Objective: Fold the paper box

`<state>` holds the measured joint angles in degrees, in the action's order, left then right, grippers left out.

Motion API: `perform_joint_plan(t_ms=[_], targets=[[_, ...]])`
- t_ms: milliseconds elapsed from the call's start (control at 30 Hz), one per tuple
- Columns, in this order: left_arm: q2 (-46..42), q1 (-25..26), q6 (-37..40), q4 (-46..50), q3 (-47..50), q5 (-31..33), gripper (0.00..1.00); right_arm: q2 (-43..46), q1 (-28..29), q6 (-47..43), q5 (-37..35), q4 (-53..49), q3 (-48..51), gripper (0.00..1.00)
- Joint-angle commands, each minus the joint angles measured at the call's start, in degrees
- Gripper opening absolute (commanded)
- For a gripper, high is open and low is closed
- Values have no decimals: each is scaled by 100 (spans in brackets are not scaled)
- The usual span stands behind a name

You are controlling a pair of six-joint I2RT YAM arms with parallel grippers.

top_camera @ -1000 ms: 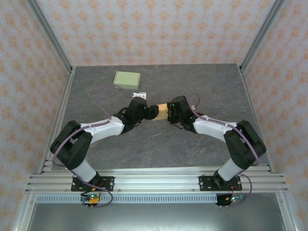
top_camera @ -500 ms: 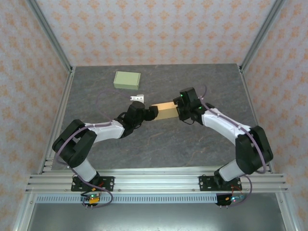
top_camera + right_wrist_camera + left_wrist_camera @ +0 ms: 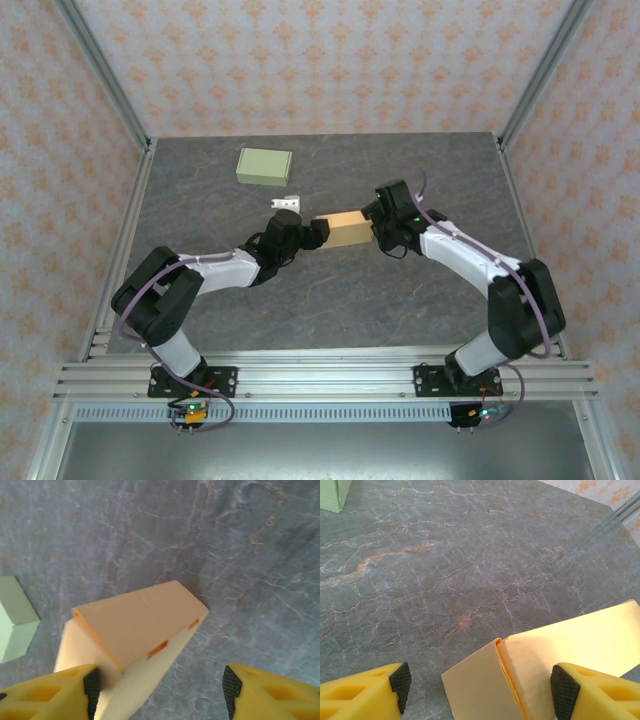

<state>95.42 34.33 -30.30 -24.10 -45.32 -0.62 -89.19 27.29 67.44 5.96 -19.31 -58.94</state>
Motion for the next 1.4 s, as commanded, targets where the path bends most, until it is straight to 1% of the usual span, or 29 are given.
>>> perform_joint_plan(t_ms=[0, 100, 233, 300, 433, 600, 667, 800, 867, 900, 967, 1000, 1033, 1100, 1133, 1167, 1200, 1233, 1267, 1300, 1367], targets=[[311, -75, 36, 1094, 213, 246, 75, 259, -38, -42, -858, -700, -1, 66], [283, -79, 20, 1069, 262, 240, 75, 552, -37, -303, -904, -840, -187, 69], [344, -71, 56, 1109, 204, 181, 75, 741, -37, -322, -659, -783, -333, 72], [355, -75, 58, 1079, 193, 131, 75, 716, -14, -361, -596, -530, -280, 72], [377, -75, -2, 1013, 192, -22, 74, 372, 92, -458, -536, -400, -196, 76], [377, -75, -1, 1067, 179, -89, 74, 195, 168, -353, -537, -149, 286, 79], [346, -77, 3, 1113, 166, -96, 73, 303, 198, -462, -701, -220, 285, 80], [252, -75, 3, 1173, 193, -48, 73, 782, 430, -1005, -1488, -621, -175, 82], [252, -70, 55, 1200, 185, -65, 73, 868, 460, -1340, -1545, -672, -436, 83], [264, -72, 99, 1231, 153, -87, 73, 864, 453, -1526, -1521, -667, -550, 85], [289, -66, 193, 1392, 53, -99, 73, 802, 460, -2208, -1449, -382, -611, 92], [300, -66, 254, 1481, -18, -113, 73, 768, 457, -2996, -1440, -102, -586, 96], [293, -65, 310, 1499, -60, -153, 73, 766, 454, -3992, -1583, 48, -575, 98], [214, -62, 378, 1398, -51, -234, 73, 826, 430, -5754, -2015, 114, -518, 99], [178, -62, 400, 1352, -49, -269, 73, 897, 379, -6707, -2005, 112, -484, 100], [169, -65, 424, 1359, -71, -292, 73, 951, 322, -7365, -1917, 155, -444, 99], [174, -66, 481, 1423, -142, -329, 73, 992, 208, -8157, -1584, 203, -378, 99], [183, -69, 582, 1509, -211, -377, 73, 1031, 104, -9041, -896, 146, -275, 100], [211, -66, 709, 1586, -281, -443, 73, 1048, -16, -9632, -455, -38, -206, 99], [250, -67, 847, 1663, -374, -537, 73, 1025, -178, -10006, -147, -284, -212, 99], [339, -71, 1067, 1765, -522, -689, 73, 905, -402, -10282, 92, -526, -311, 99]])
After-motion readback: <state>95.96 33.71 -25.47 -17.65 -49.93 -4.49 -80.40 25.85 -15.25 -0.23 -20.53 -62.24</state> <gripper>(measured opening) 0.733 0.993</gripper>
